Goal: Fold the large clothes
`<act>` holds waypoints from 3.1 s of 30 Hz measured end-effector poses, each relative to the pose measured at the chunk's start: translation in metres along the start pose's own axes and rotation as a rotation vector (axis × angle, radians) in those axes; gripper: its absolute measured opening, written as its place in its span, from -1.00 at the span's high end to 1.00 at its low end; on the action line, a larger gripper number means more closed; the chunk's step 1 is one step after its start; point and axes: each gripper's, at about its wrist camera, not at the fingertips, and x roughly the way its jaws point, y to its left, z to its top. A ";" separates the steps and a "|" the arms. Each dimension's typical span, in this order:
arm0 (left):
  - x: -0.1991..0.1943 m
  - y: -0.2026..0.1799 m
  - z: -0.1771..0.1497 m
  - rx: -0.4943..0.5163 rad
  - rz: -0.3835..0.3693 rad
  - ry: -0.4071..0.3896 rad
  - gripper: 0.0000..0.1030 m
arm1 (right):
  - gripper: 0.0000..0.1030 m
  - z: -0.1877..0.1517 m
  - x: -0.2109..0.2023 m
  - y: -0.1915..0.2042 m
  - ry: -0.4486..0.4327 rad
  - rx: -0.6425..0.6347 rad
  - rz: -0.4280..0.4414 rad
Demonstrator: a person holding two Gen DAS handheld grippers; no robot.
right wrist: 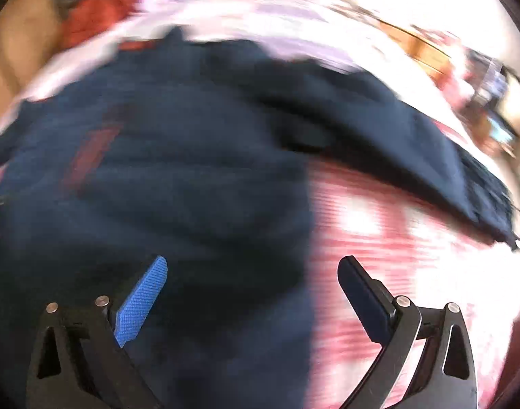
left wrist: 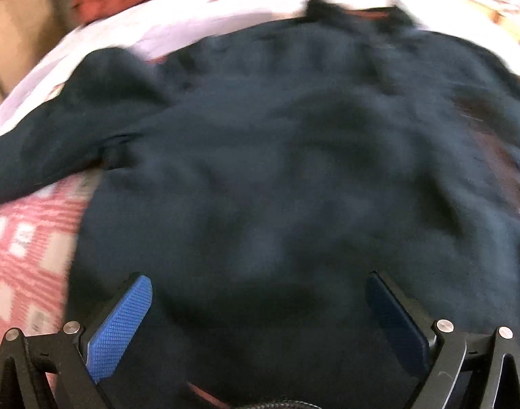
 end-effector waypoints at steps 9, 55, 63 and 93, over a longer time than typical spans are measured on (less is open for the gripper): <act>-0.004 0.041 -0.061 -0.045 0.084 0.079 -1.00 | -0.99 -0.043 0.013 -0.027 0.122 0.041 -0.009; -0.136 0.058 -0.231 -0.018 0.106 0.165 -0.99 | -0.97 -0.252 -0.122 -0.030 0.185 0.111 -0.066; -0.183 0.038 -0.100 0.068 0.077 0.006 -0.99 | -0.96 -0.129 -0.219 -0.099 0.028 0.043 -0.194; 0.023 -0.212 0.160 0.195 -0.091 -0.098 -0.99 | -1.00 0.067 -0.040 -0.247 -0.113 0.516 -0.276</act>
